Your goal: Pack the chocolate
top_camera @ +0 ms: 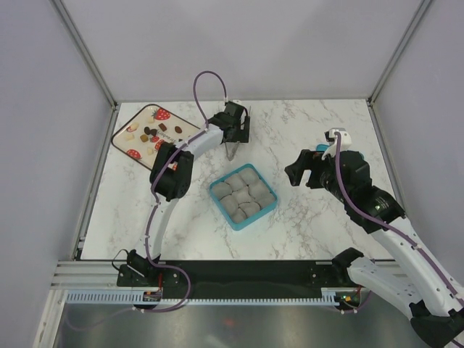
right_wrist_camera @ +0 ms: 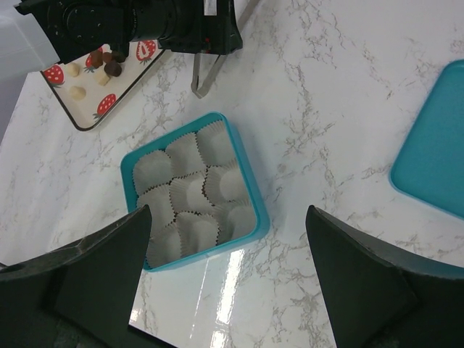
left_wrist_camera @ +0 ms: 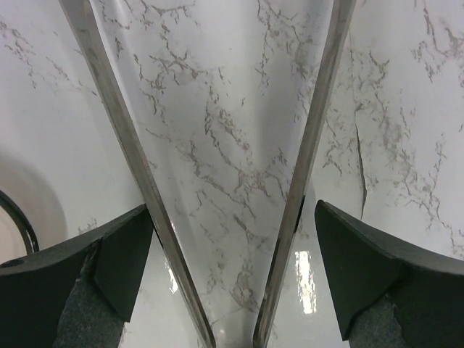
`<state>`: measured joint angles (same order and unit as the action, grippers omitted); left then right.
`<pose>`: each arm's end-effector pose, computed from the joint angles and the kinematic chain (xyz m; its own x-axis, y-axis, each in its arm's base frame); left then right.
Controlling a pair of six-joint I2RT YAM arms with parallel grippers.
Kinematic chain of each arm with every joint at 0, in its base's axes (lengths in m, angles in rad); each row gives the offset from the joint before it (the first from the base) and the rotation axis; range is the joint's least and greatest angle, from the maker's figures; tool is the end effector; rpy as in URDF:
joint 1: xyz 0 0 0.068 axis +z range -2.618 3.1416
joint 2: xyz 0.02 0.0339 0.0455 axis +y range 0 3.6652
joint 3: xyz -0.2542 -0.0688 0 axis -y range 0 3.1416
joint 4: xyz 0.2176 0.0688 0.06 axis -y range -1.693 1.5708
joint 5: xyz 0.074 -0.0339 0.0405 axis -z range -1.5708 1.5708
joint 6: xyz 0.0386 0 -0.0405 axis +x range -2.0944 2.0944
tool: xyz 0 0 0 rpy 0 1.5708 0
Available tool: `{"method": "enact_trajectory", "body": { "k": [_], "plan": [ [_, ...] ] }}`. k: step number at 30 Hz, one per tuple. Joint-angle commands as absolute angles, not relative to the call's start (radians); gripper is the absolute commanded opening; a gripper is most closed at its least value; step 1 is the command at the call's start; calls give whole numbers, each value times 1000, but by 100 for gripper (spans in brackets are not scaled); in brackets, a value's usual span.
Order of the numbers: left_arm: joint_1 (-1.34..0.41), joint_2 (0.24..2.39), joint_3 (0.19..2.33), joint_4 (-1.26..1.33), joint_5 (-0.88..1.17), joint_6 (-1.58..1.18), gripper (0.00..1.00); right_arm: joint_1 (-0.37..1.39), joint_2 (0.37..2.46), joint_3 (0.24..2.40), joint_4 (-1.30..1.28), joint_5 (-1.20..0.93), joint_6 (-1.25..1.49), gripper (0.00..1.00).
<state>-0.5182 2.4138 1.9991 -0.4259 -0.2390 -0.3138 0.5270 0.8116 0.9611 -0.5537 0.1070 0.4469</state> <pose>0.4454 -0.2434 0.1668 -0.7218 0.0663 -0.6889 0.1275 0.9911 -0.0381 0.1357 0.0742 0.3454 -0.4860 0.2144 -0.8473 -0.2275 0.9050 0.3595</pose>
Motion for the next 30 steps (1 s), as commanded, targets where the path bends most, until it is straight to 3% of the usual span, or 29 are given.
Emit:
{"method": "enact_trajectory", "body": {
  "k": [1, 12, 24, 30],
  "plan": [
    [-512, 2453, 2062, -426, -271, -368, 100, 526, 815, 959, -506, 124, 428, 96],
    [-492, 2490, 2115, -459, -259, -408, 98, 525, 825, 943, -489, 135, 414, 96],
    [-491, 2508, 2151, -521, -287, -347, 80, 525, 808, 939, -489, 166, 402, 97],
    [-492, 2514, 2149, -552, -291, -321, 80, 526, 811, 942, -486, 163, 416, 97]
  ]
}}
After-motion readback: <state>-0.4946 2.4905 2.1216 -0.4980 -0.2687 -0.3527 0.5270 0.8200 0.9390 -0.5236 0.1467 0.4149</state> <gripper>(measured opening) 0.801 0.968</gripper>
